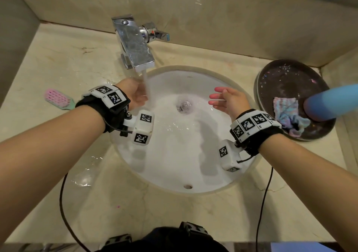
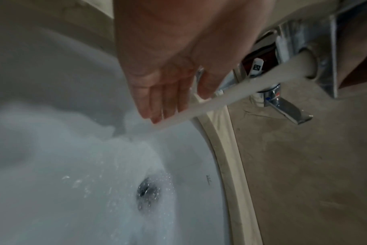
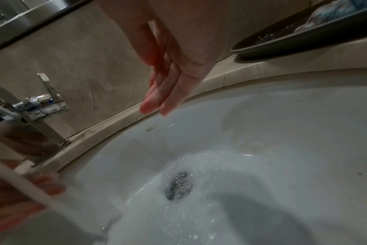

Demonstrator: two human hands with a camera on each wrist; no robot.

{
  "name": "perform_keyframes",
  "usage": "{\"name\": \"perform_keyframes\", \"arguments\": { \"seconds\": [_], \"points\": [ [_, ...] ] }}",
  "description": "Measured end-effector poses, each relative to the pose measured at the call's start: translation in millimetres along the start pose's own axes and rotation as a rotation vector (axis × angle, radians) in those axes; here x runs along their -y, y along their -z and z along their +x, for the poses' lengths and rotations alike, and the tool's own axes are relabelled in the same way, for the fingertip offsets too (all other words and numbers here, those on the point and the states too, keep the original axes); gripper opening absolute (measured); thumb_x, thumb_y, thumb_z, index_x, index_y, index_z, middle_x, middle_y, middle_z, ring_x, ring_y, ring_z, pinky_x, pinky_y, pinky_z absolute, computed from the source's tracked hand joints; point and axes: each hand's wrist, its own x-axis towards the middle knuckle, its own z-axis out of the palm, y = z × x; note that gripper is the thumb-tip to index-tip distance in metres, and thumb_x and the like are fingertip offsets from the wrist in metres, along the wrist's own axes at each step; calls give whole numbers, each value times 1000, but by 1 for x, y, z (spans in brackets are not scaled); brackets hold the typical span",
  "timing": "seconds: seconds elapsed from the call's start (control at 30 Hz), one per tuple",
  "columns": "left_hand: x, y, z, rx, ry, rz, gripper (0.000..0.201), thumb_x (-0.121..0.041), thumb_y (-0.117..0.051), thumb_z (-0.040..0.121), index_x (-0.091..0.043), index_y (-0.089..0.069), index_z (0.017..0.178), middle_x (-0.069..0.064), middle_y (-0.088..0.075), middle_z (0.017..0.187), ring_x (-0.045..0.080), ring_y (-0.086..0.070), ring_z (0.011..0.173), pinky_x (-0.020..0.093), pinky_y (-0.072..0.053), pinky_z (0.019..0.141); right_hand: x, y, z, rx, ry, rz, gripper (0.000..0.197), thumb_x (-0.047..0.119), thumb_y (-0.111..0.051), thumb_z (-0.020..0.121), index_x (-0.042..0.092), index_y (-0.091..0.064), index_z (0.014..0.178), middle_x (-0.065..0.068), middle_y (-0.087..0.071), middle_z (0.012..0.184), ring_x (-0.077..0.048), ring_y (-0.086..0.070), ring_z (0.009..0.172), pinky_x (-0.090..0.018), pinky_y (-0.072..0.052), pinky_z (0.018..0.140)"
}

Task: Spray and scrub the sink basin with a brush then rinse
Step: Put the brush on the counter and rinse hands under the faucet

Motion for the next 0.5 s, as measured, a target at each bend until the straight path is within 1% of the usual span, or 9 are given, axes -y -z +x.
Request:
{"name": "perform_keyframes", "arguments": {
  "seconds": [0.07,0.13,0.2,0.23,0.27,0.33,0.37,0.43,0.5],
  "points": [
    [2,4,-1,-67,13,62,29,-28,-38,99,-14,-51,77,3,-50,78,17,-46,67,26,-37,65,2,1,0,-4,3,-5,28,10,-29,102,11,-56,98,-5,-64,80,-7,-64,52,-23,-52,66],
    [2,7,-1,-82,21,76,30,-30,-38,99,-12,-53,80,6,-50,83,19,-47,74,30,-38,74,3,1,-1,-9,4,-11,27,10,-29,102,10,-56,100,-5,-64,80,-8,-64,53,-24,-52,66],
    [0,9,-3,-89,22,84,28,-30,-38,99,-11,-56,89,8,-52,92,22,-50,89,33,-36,88,4,-1,-2,-11,6,-17,28,11,-29,102,12,-56,98,-5,-64,81,-12,-64,58,-24,-52,67],
    [-2,10,-5,-90,16,87,27,-29,-38,99,-11,-57,94,8,-53,95,23,-50,94,34,-34,91,5,-1,-2,-11,7,-20,28,11,-29,102,13,-57,97,-5,-64,81,-14,-64,61,-25,-52,67],
    [-3,10,-6,-92,10,85,27,-29,-38,99,-10,-57,94,9,-53,96,23,-51,92,34,-34,91,5,-3,-2,-11,10,-23,29,11,-29,102,13,-57,96,-5,-65,81,-15,-64,62,-26,-52,68],
    [-4,11,-9,-100,-2,75,28,-28,-38,99,-11,-56,85,8,-53,93,21,-52,84,34,-34,92,7,-5,-2,-10,16,-30,29,11,-29,102,13,-57,96,-5,-65,81,-15,-64,62,-26,-52,68],
    [-5,11,-11,-102,-4,71,29,-28,-38,99,-12,-55,82,8,-53,91,21,-52,83,35,-34,95,9,-7,-2,-9,20,-35,29,11,-29,102,12,-57,97,-5,-65,81,-14,-64,61,-27,-53,68],
    [-4,13,-13,-103,-10,59,29,-28,-38,100,-12,-55,82,7,-54,90,22,-53,88,35,-33,101,14,-10,-2,-3,29,-43,28,11,-29,102,10,-57,102,-5,-64,81,-14,-64,61,-27,-53,69],
    [-4,15,-18,-97,-14,38,28,-28,-38,100,-12,-57,87,8,-56,98,23,-52,99,35,-33,102,20,-15,-2,0,43,-43,27,10,-29,102,8,-56,105,-5,-64,80,-13,-63,60,-27,-53,70]
  ]
}}
